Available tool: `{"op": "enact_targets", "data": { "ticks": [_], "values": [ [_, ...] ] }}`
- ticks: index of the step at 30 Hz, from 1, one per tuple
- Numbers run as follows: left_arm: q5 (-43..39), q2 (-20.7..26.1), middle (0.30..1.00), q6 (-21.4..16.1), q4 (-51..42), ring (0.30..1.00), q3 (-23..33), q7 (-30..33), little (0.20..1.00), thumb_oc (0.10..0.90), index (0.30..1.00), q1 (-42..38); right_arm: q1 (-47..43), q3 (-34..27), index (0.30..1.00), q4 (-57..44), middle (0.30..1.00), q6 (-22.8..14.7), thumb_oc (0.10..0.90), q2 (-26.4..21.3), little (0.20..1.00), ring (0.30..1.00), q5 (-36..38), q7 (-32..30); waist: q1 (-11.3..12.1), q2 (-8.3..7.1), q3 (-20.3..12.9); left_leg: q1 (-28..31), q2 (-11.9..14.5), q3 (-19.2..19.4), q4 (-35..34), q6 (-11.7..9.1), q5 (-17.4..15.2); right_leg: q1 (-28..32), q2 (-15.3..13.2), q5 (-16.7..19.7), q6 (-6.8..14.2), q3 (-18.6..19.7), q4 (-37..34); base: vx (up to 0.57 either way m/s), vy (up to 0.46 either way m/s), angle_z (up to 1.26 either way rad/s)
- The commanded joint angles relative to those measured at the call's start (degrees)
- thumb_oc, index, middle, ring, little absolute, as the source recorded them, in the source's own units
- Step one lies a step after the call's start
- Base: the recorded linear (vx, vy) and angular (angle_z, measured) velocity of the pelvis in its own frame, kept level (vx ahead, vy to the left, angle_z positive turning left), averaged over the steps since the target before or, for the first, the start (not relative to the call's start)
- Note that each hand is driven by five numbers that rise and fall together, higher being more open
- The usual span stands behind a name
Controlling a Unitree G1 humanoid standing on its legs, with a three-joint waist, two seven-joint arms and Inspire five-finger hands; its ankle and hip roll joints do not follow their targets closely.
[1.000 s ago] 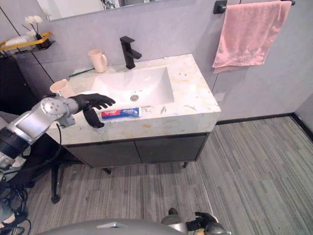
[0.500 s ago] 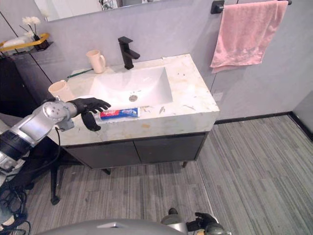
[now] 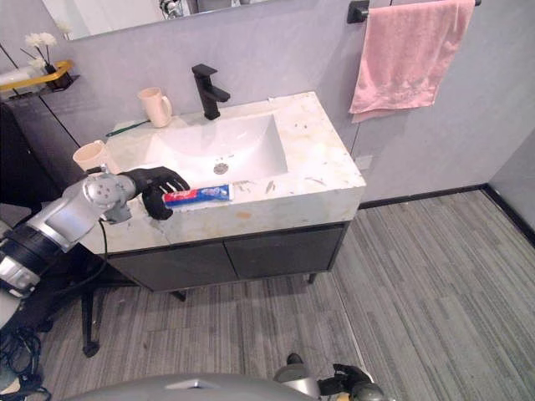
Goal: Organize the bathroom.
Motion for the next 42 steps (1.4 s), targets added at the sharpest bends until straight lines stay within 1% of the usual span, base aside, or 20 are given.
{"op": "enact_targets", "data": {
  "ticks": [1, 11, 16, 18, 22, 23, 25, 26, 27, 28, 29, 30, 31, 33, 34, 35, 37, 38, 40, 42],
  "values": [
    [7.51, 2.58, 0.3, -3.48, 1.39, 0.3, 6.25, 7.18, 0.3, 0.4, 0.3, -4.72, 0.15, -0.4, 0.9, 1.16, 0.9, -2.18, 0.8, 1.08, 0.9, 0.9, 3.54, 0.39, -0.62, -2.16, -0.67, -0.48, -1.61, -2.47, 3.49, 2.68, -6.55, 1.45, 2.36, -7.67, 0.34, 1.85, 3.18, 0.0, 0.0, 0.0],
    [17.53, -0.67, 0.3, -3.42, -0.97, 0.3, 6.06, 12.44, 0.3, 0.4, 0.3, 0.83, 0.72, -3.78, 0.9, 1.31, 0.9, -3.39, 0.8, 0.82, 0.9, 0.9, 6.68, 0.09, -1.07, -2.2, 0.14, -0.67, -1.51, -2.31, 3.68, 2.69, -6.64, 0.89, 2.44, -7.59, 0.28, 2.61, 3.48, 0.0, 0.0, -0.02],
    [13.15, -2.03, 0.3, -4.88, -2.8, 0.3, 7.42, 20.03, 0.3, 0.4, 0.3, 2.74, 0.75, -4.38, 0.9, 0.59, 0.9, -5.49, 0.8, 0.95, 0.9, 0.9, 7.95, -1.2, -0.88, -2.64, 0.23, -0.58, -1.51, -2.4, 3.49, 2.62, -6.44, 1.05, 2.39, -7.26, 0.24, 2.63, 3.17, 0.0, 0.0, 0.0],
    [4.62, -2.44, 0.3, -8.69, -4.06, 0.3, 9.92, 26.79, 0.3, 0.4, 0.3, 3.99, 0.75, -5.99, 0.9, -1.32, 0.9, -9.12, 0.8, 0.76, 0.9, 0.9, 12.61, -3.78, -0.74, -3.13, 0.28, -0.46, -1.43, -2.48, 3.22, 2.54, -6.28, 1.17, 2.42, -7.0, 0.23, 2.69, 2.85, -0.03, 0.002, 0.0],
    [-12.84, -3.93, 0.3, -16.22, -7.98, 0.3, 17.37, 33.22, 0.3, 0.4, 0.3, 8.44, 1.76, -9.78, 0.9, -10.8, 0.9, -13.87, 0.8, -0.46, 0.9, 0.9, 15.94, -10.73, -0.84, -4.03, 0.74, -0.02, -1.25, -2.76, 2.82, 2.57, -6.14, 1.56, 2.58, -6.64, 0.1, 3.04, 2.43, -0.06, 0.015, -0.01],
    [-21.09, -6.79, 0.3, -21.41, -10.74, 0.3, 23.05, 35.86, 0.3, 0.4, 0.3, 11.96, 2.75, -13.42, 0.9, -18.79, 0.9, -18.46, 0.8, -1.24, 0.9, 0.9, 15.8, -18.43, -0.94, -4.94, 0.79, -0.44, -1.21, -2.73, 2.69, 2.53, -5.79, 1.05, 2.62, -6.06, 0.01, 3.49, 2.18, -0.1, 0.024, -0.01],
    [-25.98, -9.83, 0.3, -26.09, -13.58, 0.3, 27.67, 37.18, 0.3, 0.4, 0.3, 15.45, 3.67, -17.11, 0.9, -28.99, 0.9, -18.54, 0.8, -2.82, 0.9, 0.9, 12.38, -24.89, -1.11, -5.73, 0.9, -0.45, -1.21, -2.84, 2.48, 2.54, -5.68, 1.04, 2.65, -5.61, -0.1, 3.6, 1.73, -0.11, 0.035, -0.04],
    [-27.41, -11.56, 0.3, -28.92, -15.0, 0.3, 29.6, 38.05, 0.3, 0.4, 0.3, 17.15, 3.69, -19.1, 0.9, -34.23, 0.9, -22.24, 0.8, -3.73, 0.9, 0.9, 8.45, -29.8, -1.15, -6.19, 0.91, -0.49, -1.27, -2.93, 2.42, 2.56, -5.65, 1.06, 2.63, -5.4, -0.13, 3.64, 1.45, -0.09, 0.064, -0.05],
    [-28.97, -13.09, 0.3, -30.22, -16.94, 0.3, 31.48, 37.9, 0.3, 0.4, 0.3, 18.78, 3.38, -21.65, 0.9, -40.67, 0.9, -23.43, 0.8, -5.23, 0.9, 0.9, 4.28, -32.94, -1.19, -6.5, 1.04, -0.22, -1.27, -3.16, 2.37, 2.65, -5.86, 1.45, 2.68, -5.45, -0.19, 3.6, 1.2, -0.06, 0.047, -0.04],
    [-29.0, -13.31, 0.3, -30.47, -17.22, 0.3, 31.74, 38.09, 0.3, 0.4, 0.3, 18.96, 3.26, -22.08, 0.9, -41.86, 0.9, -22.56, 0.8, -5.41, 0.9, 0.9, 4.43, -32.82, -1.15, -6.59, 0.97, -0.37, -1.29, -3.13, 2.33, 2.63, -5.67, 1.29, 2.67, -5.27, -0.23, 3.67, 1.15, -0.06, 0.066, -0.03],
    [-28.97, -15.52, 0.3, -31.37, -19.48, 0.3, 33.49, 38.65, 0.3, 0.4, 0.3, 20.25, 1.87, -25.24, 0.9, -51.32, 0.9, -23.23, 0.8, -7.79, 0.9, 0.9, -1.66, -34.35, -1.02, -6.99, 0.9, -0.4, -1.49, -3.44, 2.25, 2.74, -5.72, 1.35, 2.73, -5.23, -0.29, 3.85, 0.95, -0.05, 0.073, -0.04],
    [-28.3, -16.58, 0.3, -31.71, -20.82, 0.3, 33.96, 39.51, 0.3, 0.4, 0.3, 20.93, 0.38, -26.6, 0.9, -58.73, 0.9, -21.62, 0.8, -9.7, 0.9, 0.9, -3.94, -33.94, -0.9, -7.04, 0.93, -0.12, -1.61, -3.66, 2.25, 2.83, -6.03, 1.67, 2.79, -5.44, -0.21, 3.85, 0.87, -0.05, 0.076, -0.06],
    [-28.14, -16.73, 0.3, -31.85, -21.04, 0.3, 34.06, 39.7, 0.3, 0.4, 0.3, 21.03, -0.04, -26.82, 0.9, -60.4, 0.9, -21.39, 0.8, -10.22, 0.9, 0.9, -4.75, -33.81, -0.79, -7.12, 0.88, -0.27, -1.65, -3.61, 2.23, 2.79, -5.81, 1.51, 2.78, -5.24, -0.24, 3.93, 0.84, -0.05, 0.077, -0.09],
    [-27.53, -17.85, 0.3, -31.53, -22.87, 0.3, 34.47, 40.95, 0.3, 0.4, 0.3, 21.33, -3.99, -26.51, 0.9, -70.19, 0.9, -24.03, 0.8, -14.44, 0.9, 0.9, -7.65, -27.2, 0.0, -7.51, 0.47, -0.39, -1.99, -3.76, 2.16, 2.78, -5.94, 1.35, 2.82, -5.21, -0.03, 4.33, 0.72, -0.05, 0.071, -0.11],
    [-27.55, -17.9, 0.3, -31.48, -23.0, 0.3, 34.43, 41.02, 0.3, 0.4, 0.3, 21.35, -4.61, -26.11, 0.9, -71.82, 0.9, -23.43, 0.8, -15.41, 0.9, 0.9, -7.34, -26.51, 0.16, -7.58, 0.41, -0.4, -2.04, -3.76, 2.13, 2.78, -5.95, 1.34, 2.81, -5.2, 0.02, 4.36, 0.68, -0.03, 0.058, -0.09],
    [-27.58, -18.11, 0.3, -31.3, -23.3, 0.3, 34.52, 41.11, 0.3, 0.4, 0.3, 21.4, -6.13, -25.02, 0.9, -75.69, 0.9, -23.29, 0.8, -17.42, 0.9, 0.9, -5.96, -22.96, 0.51, -7.73, 0.27, -0.42, -2.19, -3.73, 2.04, 2.76, -5.97, 1.31, 2.79, -5.15, 0.15, 4.51, 0.55, -0.04, 0.067, -0.07],
    [-28.12, -18.34, 0.3, -30.87, -24.6, 0.3, 35.07, 41.2, 0.3, 0.4, 0.3, 22.06, -8.9, -23.18, 0.9, -82.42, 0.9, -23.68, 0.8, -19.94, 0.9, 0.9, -1.14, -11.02, 1.14, -8.05, -0.21, -0.42, -2.41, -3.69, 1.71, 2.58, -5.93, 1.26, 2.76, -5.17, 0.43, 4.62, 0.31, -0.04, 0.071, -0.07],
    [-28.12, -18.34, 0.3, -30.86, -24.62, 0.3, 35.08, 41.19, 0.3, 0.4, 0.3, 22.07, -8.9, -23.2, 0.9, -82.42, 0.9, -23.66, 0.8, -19.94, 0.9, 0.9, -1.09, -10.98, 1.16, -8.05, -0.29, -0.51, -2.41, -3.66, 1.69, 2.58, -5.87, 1.15, 2.76, -5.13, 0.42, 4.65, 0.3, -0.02, 0.066, -0.06],
    [-28.09, -19.94, 0.3, -32.08, -25.24, 0.3, 34.14, 41.37, 0.3, 0.4, 0.3, 22.85, -15.74, -17.29, 0.9, -86.37, 0.9, -20.46, 0.8, -21.32, 0.9, 0.9, 0.95, -0.66, 2.57, -8.66, -1.08, -0.68, -2.46, -3.86, 1.1, 2.3, -5.43, 1.02, 2.62, -5.17, 0.39, 4.24, 0.16, -0.03, 0.059, -0.04],
    [-27.99, -20.82, 0.3, -33.3, -25.22, 0.3, 33.8, 41.36, 0.3, 0.4, 0.3, 23.32, -18.44, -14.62, 0.9, -86.47, 0.9, -19.48, 0.8, -21.14, 0.9, 0.9, 1.57, 2.57, 3.44, -8.92, -1.35, -0.79, -2.43, -4.23, 0.78, 2.17, -5.16, 1.09, 2.5, -5.25, 0.34, 3.75, 0.08, -0.01, 0.015, 0.0]
  ]
}}
